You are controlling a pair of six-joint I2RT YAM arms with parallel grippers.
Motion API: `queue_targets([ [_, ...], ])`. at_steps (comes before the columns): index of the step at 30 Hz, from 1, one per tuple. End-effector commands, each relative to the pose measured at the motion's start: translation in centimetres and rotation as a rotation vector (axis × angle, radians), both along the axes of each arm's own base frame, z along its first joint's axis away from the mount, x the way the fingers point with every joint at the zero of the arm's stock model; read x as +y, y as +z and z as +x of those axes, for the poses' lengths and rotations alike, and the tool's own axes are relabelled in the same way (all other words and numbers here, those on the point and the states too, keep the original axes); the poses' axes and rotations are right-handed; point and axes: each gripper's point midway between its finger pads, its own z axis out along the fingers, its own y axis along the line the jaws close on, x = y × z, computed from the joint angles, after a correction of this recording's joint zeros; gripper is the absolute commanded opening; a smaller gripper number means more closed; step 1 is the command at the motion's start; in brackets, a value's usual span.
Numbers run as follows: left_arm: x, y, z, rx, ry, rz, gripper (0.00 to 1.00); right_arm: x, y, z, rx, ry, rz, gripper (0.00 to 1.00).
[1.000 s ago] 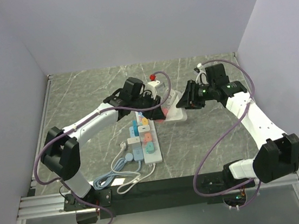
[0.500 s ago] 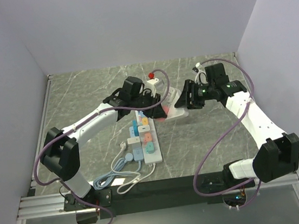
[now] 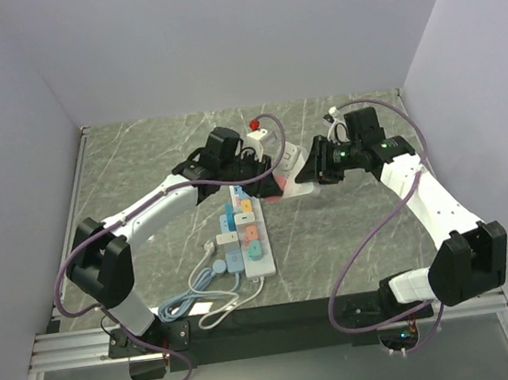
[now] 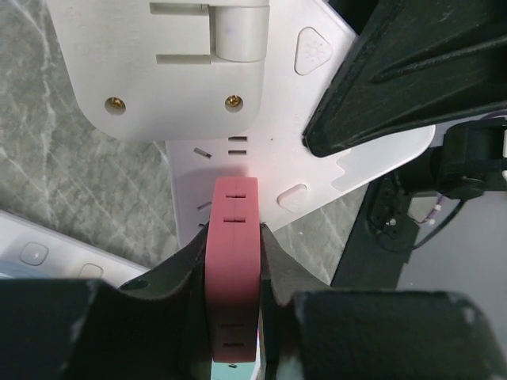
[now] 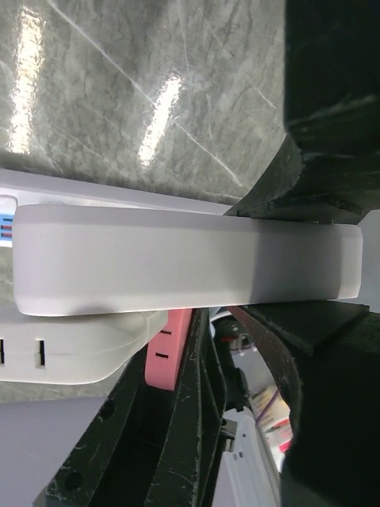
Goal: Pull the plug off the socket
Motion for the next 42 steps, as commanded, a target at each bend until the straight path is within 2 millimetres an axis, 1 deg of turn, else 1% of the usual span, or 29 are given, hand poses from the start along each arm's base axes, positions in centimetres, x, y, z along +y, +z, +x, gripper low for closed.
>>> queue_targets([
  [1,-0.3,6.6,0.2,-0.163,-0.013,-0.114,0.0,-3.4,-2.2,1.9,-0.012,-0.155,-0.217,0.0],
  [3,0.2,6.7,0.5,-0.167,0.004,-0.106,0.0,-6.3,-3.5,2.6,0.011,-0.268,-0.382,0.0],
  [4,0.4,6.8,0.7,-0.171,0.015,-0.103,0.0,-9.6,-5.2,2.4,0.057,-0.358,-0.564,0.0],
  [6,0.8,7.5,1.3,-0.194,0.053,-0.087,0.0,-12.1,-5.6,2.3,0.073,-0.433,-0.693,0.0],
  [7,0.9,7.9,1.5,-0.198,0.067,-0.083,0.0,-12.9,-5.6,2.1,0.071,-0.456,-0.729,0.0],
  [8,1.0,8.9,2.0,-0.219,0.09,-0.083,0.0,-13.3,-5.4,2.1,0.058,-0.467,-0.742,0.0],
  [11,1.6,10.7,2.3,-0.25,0.117,-0.08,0.0,-11.9,-4.0,2.4,-0.002,-0.442,-0.644,0.0],
  [13,2.9,10.9,3.8,-0.295,0.21,-0.049,0.0,-11.2,-3.5,2.7,-0.016,-0.439,-0.604,0.0],
  [14,4.4,9.7,5.0,-0.284,0.272,-0.015,0.0,-10.9,-3.4,2.8,-0.014,-0.435,-0.581,0.0],
  [16,7.5,8.2,7.5,-0.244,0.423,0.028,0.0,-10.0,-3.4,2.8,-0.004,-0.41,-0.543,0.0],
  [17,11.1,6.5,9.7,-0.189,0.538,0.061,0.0,-9.8,-3.4,2.8,-0.001,-0.406,-0.528,0.0],
  [19,15.3,4.9,11.6,-0.089,0.694,0.045,0.0,-9.2,-3.2,2.7,-0.003,-0.394,-0.495,0.0],
  [20,19.6,3.2,13.2,-0.044,0.81,0.041,0.0,-8.9,-3.0,2.7,-0.006,-0.387,-0.475,0.0],
  [21,21.6,2.7,13.8,-0.018,0.864,0.014,0.0,-8.4,-2.8,2.7,-0.013,-0.375,-0.45,0.0],
  [22,22.5,2.5,14.0,0.037,0.883,-0.065,0.0,-7.7,-2.2,2.7,-0.03,-0.356,-0.407,0.0],
  [23,26.2,0.6,14.4,0.093,0.973,-0.096,0.0,-7.2,-2.1,2.5,-0.031,-0.344,-0.382,0.0],
  [24,27.3,1.2,15.6,0.066,0.995,-0.168,0.0,-6.9,-1.7,2.6,-0.046,-0.335,-0.358,0.0],
  [25,28.7,0.8,15.9,0.111,1.033,-0.215,0.0,-5.8,-1.2,2.6,-0.063,-0.299,-0.304,0.0],
  [26,30.4,-0.5,16.3,0.147,1.061,-0.236,0.0,-5.4,-1.1,2.5,-0.066,-0.289,-0.278,0.0],
  [28,31.6,-0.8,17.1,0.167,1.09,-0.282,0.0,-4.5,-0.5,2.7,-0.092,-0.264,-0.23,0.0],
  [29,33.0,-1.9,17.4,0.19,1.124,-0.288,0.0,-4.1,-0.3,2.6,-0.086,-0.25,-0.201,0.0],
  [31,34.4,-3.3,18.0,0.242,1.17,-0.325,0.0,-3.5,-0.3,2.8,-0.087,-0.239,-0.174,0.0],
  [32,35.9,-4.0,18.1,0.266,1.209,-0.344,0.0,-3.3,-0.6,2.7,-0.07,-0.237,-0.161,0.0],
  [34,37.2,-5.1,18.3,0.31,1.255,-0.372,0.0,-3.0,-0.6,3.1,-0.075,-0.239,-0.138,0.0],
  [35,38.5,-6.2,18.4,0.333,1.296,-0.367,0.0,-2.8,-0.8,3.1,-0.064,-0.239,-0.117,0.0],
  [37,39.6,-7.1,18.4,0.353,1.342,-0.367,0.01,-2.0,-0.5,3.2,-0.071,-0.219,-0.069,0.0],
  [38,40.5,-8.1,18.2,0.383,1.375,-0.351,0.01,-2.0,-0.4,3.3,-0.069,-0.222,-0.057,0.0],
  [40,41.5,-8.9,17.9,0.411,1.435,-0.334,0.0,-1.8,-0.2,3.5,-0.072,-0.218,-0.042,0.0],
  [42,42.1,-9.8,17.0,0.432,1.478,-0.317,0.01,-1.8,0.2,3.7,-0.081,-0.221,-0.037,0.0],
])
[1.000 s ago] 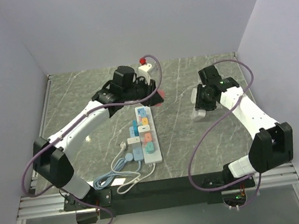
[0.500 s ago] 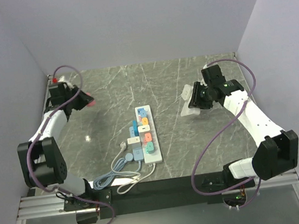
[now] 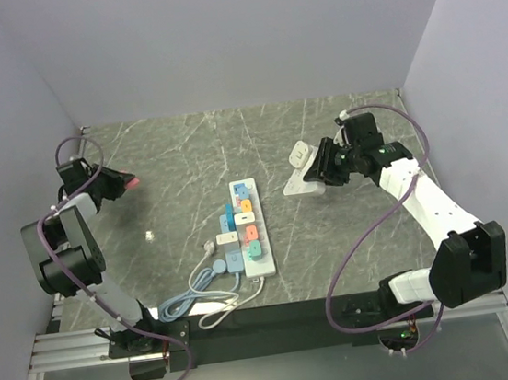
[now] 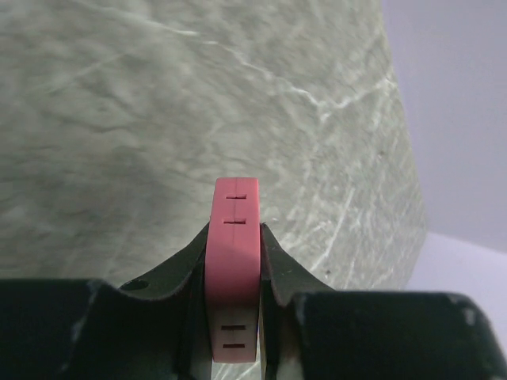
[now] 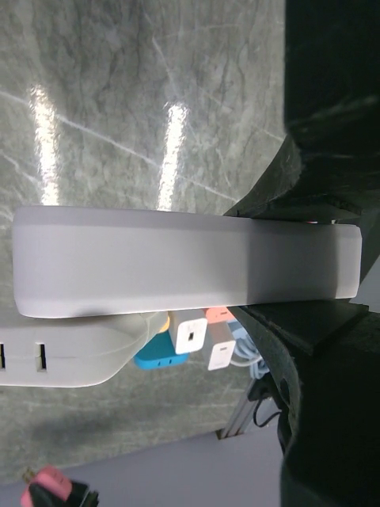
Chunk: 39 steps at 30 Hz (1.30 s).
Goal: Pull the plug off the socket
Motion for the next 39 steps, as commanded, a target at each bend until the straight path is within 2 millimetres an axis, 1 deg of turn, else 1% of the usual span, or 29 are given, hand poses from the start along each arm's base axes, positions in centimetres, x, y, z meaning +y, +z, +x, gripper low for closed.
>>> queue_targets([
  [1,1.2,0.5,-0.3,-0.004,0.085,0.015,0.01,1.0,3.4,1.8,-0.123,0.017,0.086,0.0],
  [2,1.4,0.0,-0.8,0.01,0.098,0.017,0.05,1.0,3.5,1.8,-0.128,0.018,0.087,0.0],
  [3,1.6,-0.1,-1.0,0.014,0.111,0.022,0.08,1.0,3.6,1.9,-0.13,0.019,0.088,0.0],
  [4,2.1,-0.3,-1.3,0.027,0.138,0.026,0.1,1.0,3.7,1.9,-0.13,0.02,0.089,0.0],
  [5,2.6,-0.7,-1.6,0.04,0.156,0.021,0.15,1.0,3.7,2.0,-0.128,0.018,0.089,0.0],
  [9,4.6,-2.1,-2.5,0.116,0.241,0.008,0.32,1.2,3.6,2.1,-0.117,0.023,0.102,0.0],
  [10,4.5,-2.4,-2.6,0.127,0.242,0.004,0.32,1.2,3.6,2.1,-0.118,0.025,0.103,0.0],
  [13,5.2,-3.2,-2.9,0.159,0.276,-0.008,0.44,1.2,3.6,2.1,-0.116,0.023,0.107,0.0],
  [14,5.2,-3.3,-2.9,0.161,0.276,-0.014,0.46,1.3,3.6,2.1,-0.115,0.026,0.109,0.0],
  [15,5.1,-3.7,-3.4,0.191,0.285,-0.024,0.48,1.3,3.6,2.2,-0.113,0.028,0.111,0.0],
  [16,5.1,-3.7,-3.6,0.197,0.293,-0.024,0.56,1.2,3.6,2.2,-0.112,0.026,0.111,0.0],
  [20,5.3,-3.6,-4.2,0.209,0.315,-0.018,0.61,1.3,3.6,2.1,-0.112,0.028,0.107,0.0],
  [22,5.5,-3.1,-4.4,0.206,0.324,-0.012,0.63,1.1,3.6,2.1,-0.112,0.027,0.103,0.0],
  [23,5.4,-3.2,-4.9,0.227,0.326,-0.016,0.63,1.1,3.6,2.0,-0.112,0.029,0.1,0.0],
  [24,5.5,-2.6,-5.2,0.224,0.332,-0.006,0.64,1.0,3.4,2.0,-0.109,0.031,0.093,0.0],
  [25,5.6,-2.5,-5.6,0.231,0.338,-0.001,0.66,0.9,3.4,2.0,-0.109,0.029,0.087,0.0],
  [26,5.5,-2.7,-6.3,0.252,0.336,0.003,0.67,0.9,3.2,2.0,-0.103,0.03,0.082,0.0],
  [27,5.4,-1.8,-6.6,0.236,0.337,0.014,0.68,0.8,3.0,1.9,-0.101,0.031,0.072,0.0],
  [29,5.2,-1.8,-7.9,0.247,0.343,0.026,0.74,0.7,2.6,1.8,-0.094,0.033,0.061,0.0],
  [30,4.9,-0.9,-8.4,0.227,0.341,0.039,0.77,0.6,2.4,1.8,-0.091,0.033,0.059,0.0],
  [31,4.6,-1.3,-9.3,0.238,0.34,0.041,0.84,0.7,2.3,1.7,-0.087,0.044,0.06,0.0],
  [32,4.5,-1.2,-9.8,0.234,0.34,0.047,0.86,0.7,2.1,1.7,-0.083,0.046,0.058,0.0],
  [33,4.2,-0.4,-10.4,0.214,0.333,0.059,0.87,0.6,2.1,1.6,-0.082,0.05,0.054,0.0],
  [34,3.7,-0.9,-11.2,0.229,0.326,0.058,0.88,0.7,2.1,1.6,-0.08,0.055,0.055,0.0],
  [35,3.4,-0.6,-11.6,0.221,0.313,0.062,0.88,0.6,2.0,1.5,-0.078,0.057,0.053,0.0],
  [36,2.9,0.1,-12.2,0.204,0.301,0.058,0.87,0.7,2.0,1.4,-0.081,0.069,0.048,0.0],
  [37,2.4,0.3,-12.7,0.198,0.286,0.057,0.86,0.7,2.1,1.3,-0.083,0.08,0.051,0.0],
  [38,1.0,1.2,-12.7,0.158,0.214,0.041,0.85,1.2,2.1,0.9,-0.079,0.113,0.069,0.0],
  [39,-0.4,3.1,-12.4,0.072,0.141,0.037,0.85,1.4,2.1,0.6,-0.084,0.153,0.072,0.0],
])
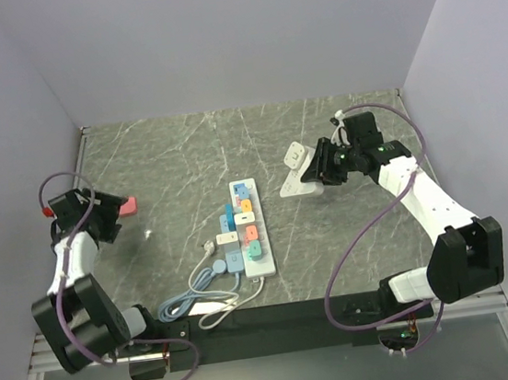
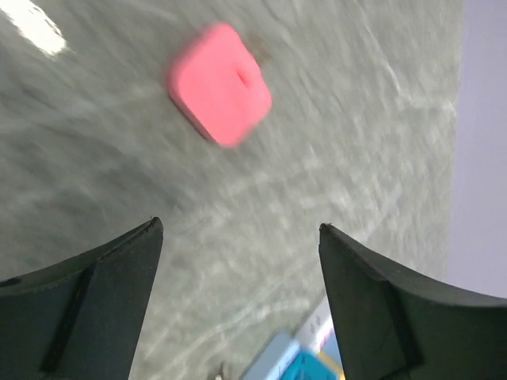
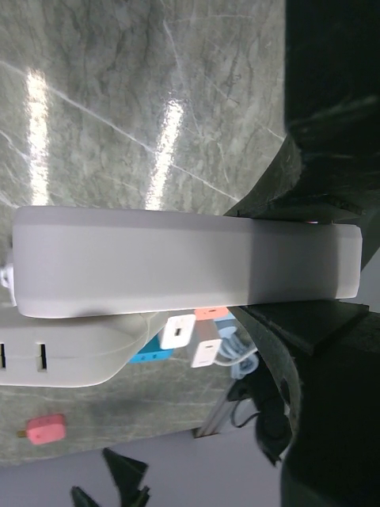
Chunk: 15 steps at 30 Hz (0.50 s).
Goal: Pull the plug off the socket
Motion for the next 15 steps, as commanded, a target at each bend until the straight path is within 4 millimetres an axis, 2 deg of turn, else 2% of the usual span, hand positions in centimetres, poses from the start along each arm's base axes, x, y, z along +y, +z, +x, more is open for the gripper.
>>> queue_targets([
  [1,-5.1,4.3,0.5,-0.207,-0.264,0.006,0.84,1.2,2.0,0.0,-0.069,0.131,0.049,0.0],
  [2,-7.1,5.6,0.8,-0.273,-0.358,-0.012,0.84,1.6,1.3,-0.3,-0.038,0.173,0.06,0.0],
  [3,-9.9,7.0,0.7,-0.345,-0.501,-0.042,0.84,2.4,1.7,-1.5,-0.006,0.241,0.107,0.0],
  [4,-12.9,8.6,0.9,-0.403,-0.625,-0.034,0.83,2.6,1.4,-1.8,-0.007,0.287,0.099,0.0],
  [6,-16.6,9.9,0.6,-0.468,-0.827,-0.026,0.84,2.7,1.4,-2.5,-0.001,0.339,0.095,0.0],
  [7,-19.2,11.6,0.6,-0.532,-0.939,-0.02,0.84,2.7,1.4,-2.7,0.002,0.348,0.092,0.0],
  [10,-23.9,14.0,0.1,-0.641,-1.174,-0.048,0.84,3.3,1.9,-3.3,-0.002,0.383,0.115,0.0],
  [12,-25.5,14.9,1.0,-0.678,-1.248,-0.049,0.84,4.1,2.2,-4.2,0.0,0.432,0.131,0.0],
  [13,-26.9,15.2,0.5,-0.695,-1.314,-0.076,0.84,4.5,2.4,-4.6,0.001,0.457,0.147,0.0],
  [15,-28.6,15.8,1.3,-0.721,-1.381,-0.104,0.84,5.6,2.6,-5.8,-0.004,0.521,0.148,0.0],
])
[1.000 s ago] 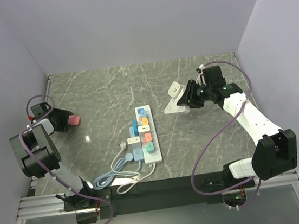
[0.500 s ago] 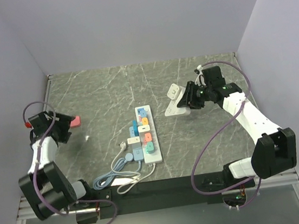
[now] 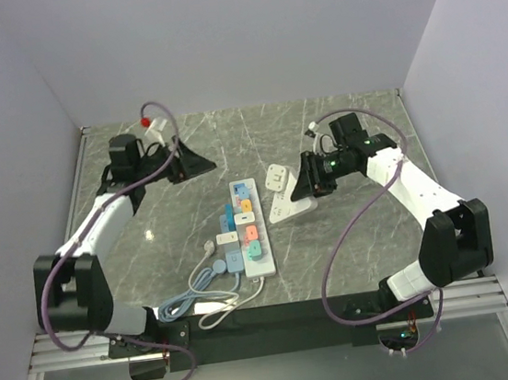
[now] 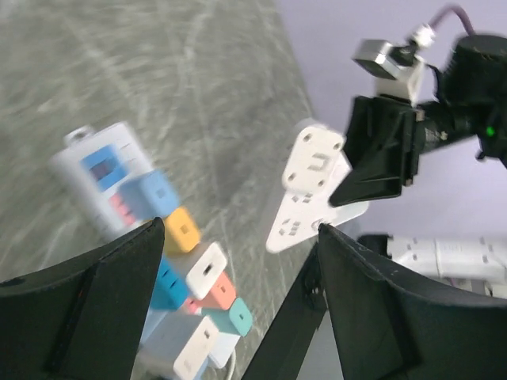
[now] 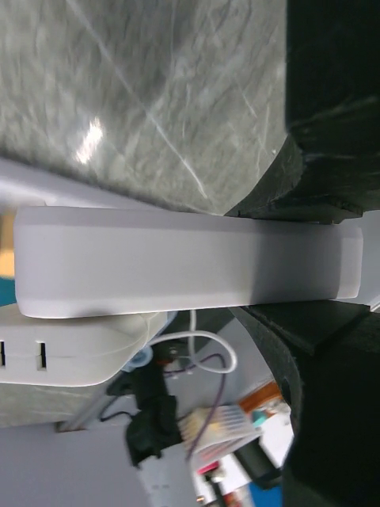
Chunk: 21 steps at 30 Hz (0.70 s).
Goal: Pull the plug off the socket
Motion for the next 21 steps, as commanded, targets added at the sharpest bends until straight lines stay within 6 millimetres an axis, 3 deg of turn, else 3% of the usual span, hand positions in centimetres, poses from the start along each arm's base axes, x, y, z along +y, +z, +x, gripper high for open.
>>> queue_targets([
  [1,-4.5,3.3,-1.1,-0.163,-0.28,-0.054,0.84,2.8,3.6,-2.1,-0.081,0.176,0.099,0.0],
  [3,-6.8,3.6,-1.1,-0.179,-0.366,-0.054,0.84,3.9,3.7,-3.4,-0.072,0.232,0.107,0.0],
  [7,-9.4,3.7,-1.9,-0.199,-0.482,-0.08,0.86,5.0,4.5,-4.0,-0.067,0.255,0.168,0.0],
  [14,-9.9,3.9,-4.8,-0.257,-0.636,-0.134,0.86,6.3,7.0,-4.6,-0.072,0.307,0.314,0.0],
  [21,-11.2,3.8,-7.0,-0.224,-0.756,-0.144,0.84,6.7,7.8,-4.3,-0.071,0.328,0.34,0.0],
])
